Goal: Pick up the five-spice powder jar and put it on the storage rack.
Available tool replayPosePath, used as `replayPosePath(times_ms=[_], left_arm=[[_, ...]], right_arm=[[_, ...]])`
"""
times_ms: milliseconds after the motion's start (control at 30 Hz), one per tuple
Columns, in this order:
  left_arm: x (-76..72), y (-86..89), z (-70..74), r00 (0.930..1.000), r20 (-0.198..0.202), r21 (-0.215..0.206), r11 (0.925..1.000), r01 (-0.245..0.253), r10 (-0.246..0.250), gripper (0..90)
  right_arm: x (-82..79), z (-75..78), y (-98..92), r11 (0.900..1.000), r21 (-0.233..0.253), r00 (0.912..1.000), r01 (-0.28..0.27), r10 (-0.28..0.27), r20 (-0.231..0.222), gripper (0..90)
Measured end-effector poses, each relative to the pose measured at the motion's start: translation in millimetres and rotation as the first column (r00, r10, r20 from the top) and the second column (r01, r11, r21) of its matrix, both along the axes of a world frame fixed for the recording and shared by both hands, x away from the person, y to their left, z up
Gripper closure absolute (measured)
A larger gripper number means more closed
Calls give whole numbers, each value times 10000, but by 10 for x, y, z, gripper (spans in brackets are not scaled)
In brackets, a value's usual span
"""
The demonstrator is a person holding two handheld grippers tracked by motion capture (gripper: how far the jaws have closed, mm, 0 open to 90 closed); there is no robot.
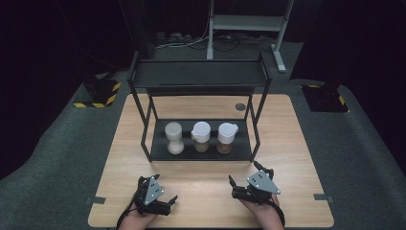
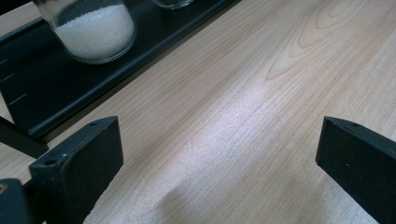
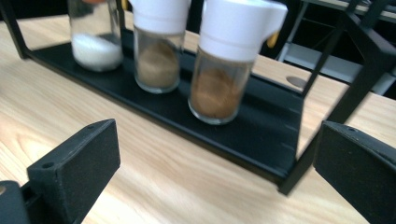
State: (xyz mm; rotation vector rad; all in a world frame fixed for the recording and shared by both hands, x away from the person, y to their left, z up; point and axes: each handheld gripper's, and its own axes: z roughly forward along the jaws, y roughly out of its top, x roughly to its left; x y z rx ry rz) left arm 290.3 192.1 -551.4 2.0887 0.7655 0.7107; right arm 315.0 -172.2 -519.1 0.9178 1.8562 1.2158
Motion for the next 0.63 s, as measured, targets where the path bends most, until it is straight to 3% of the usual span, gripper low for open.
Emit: replayPosePath(times_ms=[333,633], left_arm=[[1,-12,-2,9999,-45,135,9999,91,-90,10],[-3,-12,-2,9999,-16,132,9998,127,-127,10]], right_arm=[[-30,-288,-129,9927,-1182,9971,240,-323,-693,0],[-38,-312,-139,9890,-1468,9963,160,-282,-811,0]])
